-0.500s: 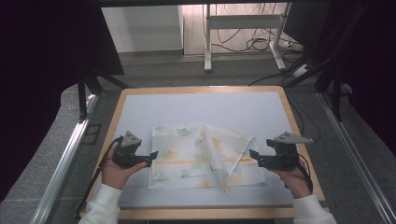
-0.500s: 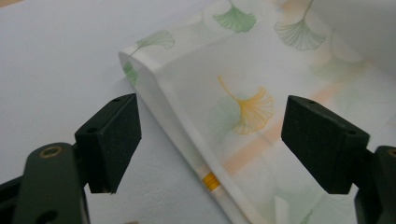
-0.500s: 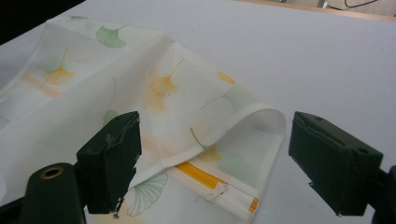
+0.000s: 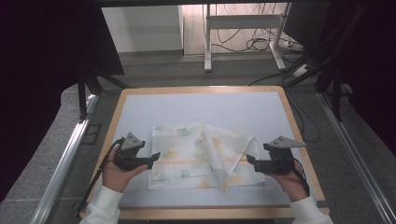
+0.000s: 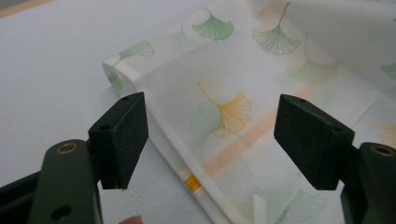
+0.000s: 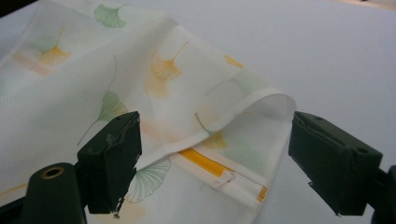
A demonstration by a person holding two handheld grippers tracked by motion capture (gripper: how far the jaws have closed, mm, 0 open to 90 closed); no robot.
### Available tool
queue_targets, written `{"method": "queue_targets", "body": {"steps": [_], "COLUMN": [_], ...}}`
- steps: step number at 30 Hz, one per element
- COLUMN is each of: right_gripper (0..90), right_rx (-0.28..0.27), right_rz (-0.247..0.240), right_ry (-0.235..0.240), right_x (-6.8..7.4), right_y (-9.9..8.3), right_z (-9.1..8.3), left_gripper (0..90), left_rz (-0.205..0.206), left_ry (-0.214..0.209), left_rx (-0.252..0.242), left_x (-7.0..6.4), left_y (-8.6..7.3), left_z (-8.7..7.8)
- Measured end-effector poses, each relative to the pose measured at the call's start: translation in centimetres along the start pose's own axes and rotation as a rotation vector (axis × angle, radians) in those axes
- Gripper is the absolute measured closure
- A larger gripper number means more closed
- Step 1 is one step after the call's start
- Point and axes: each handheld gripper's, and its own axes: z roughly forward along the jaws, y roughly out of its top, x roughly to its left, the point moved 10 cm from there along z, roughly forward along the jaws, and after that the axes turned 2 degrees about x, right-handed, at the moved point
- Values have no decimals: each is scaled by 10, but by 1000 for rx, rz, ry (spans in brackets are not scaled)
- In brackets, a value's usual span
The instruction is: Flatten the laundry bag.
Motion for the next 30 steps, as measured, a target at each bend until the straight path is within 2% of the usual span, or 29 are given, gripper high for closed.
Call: {"method": "queue_targets", "body": {"steps": [1, 2, 5, 12, 13, 16, 17, 18, 19, 24, 25, 26, 28, 30], "right_gripper": [169, 169, 169, 168, 168, 168, 168, 168, 167, 162, 162, 162, 162, 162], "right_rx": [6, 6, 18, 31, 25, 24, 24, 26, 28, 48, 50, 50, 50, 52], "right_rz": [-11, -11, -25, -8, 1, 8, 7, 5, -2, -3, 3, 3, 7, 6], "right_ry": [5, 5, 20, 18, 8, 4, 3, 4, 4, 0, -3, -3, -6, -6], "right_x": [7, 7, 13, 7, 3, 2, 2, 3, 3, 3, 1, 1, 0, 1], "right_y": [-2, -2, -5, -10, -9, -9, -9, -9, -9, -13, -14, -14, -14, -14], "right_z": [1, 1, 4, 8, 7, 7, 8, 8, 9, 12, 13, 13, 13, 12], "left_gripper": [263, 263, 262, 271, 270, 270, 271, 271, 273, 273, 286, 306, 312, 313], "left_rz": [5, 13, 37, 45, 63, 70, 90, 90, 106, 114, 121, 121, 134, 141], "left_ry": [-3, -6, -2, -8, -4, -4, -3, -3, -12, -32, -62, -62, -106, -117], "left_rx": [-5, -10, 12, 40, 57, 64, 82, 82, 93, 122, 144, 144, 162, 163], "left_x": [-2, -4, -7, -12, -14, -14, -14, -14, -16, -17, -20, -20, -26, -28], "left_y": [0, 1, -2, -7, -10, -13, -17, -17, -23, -37, -43, -43, -47, -47], "left_z": [-1, -1, 3, 11, 13, 14, 13, 13, 11, 14, 17, 17, 19, 22]}}
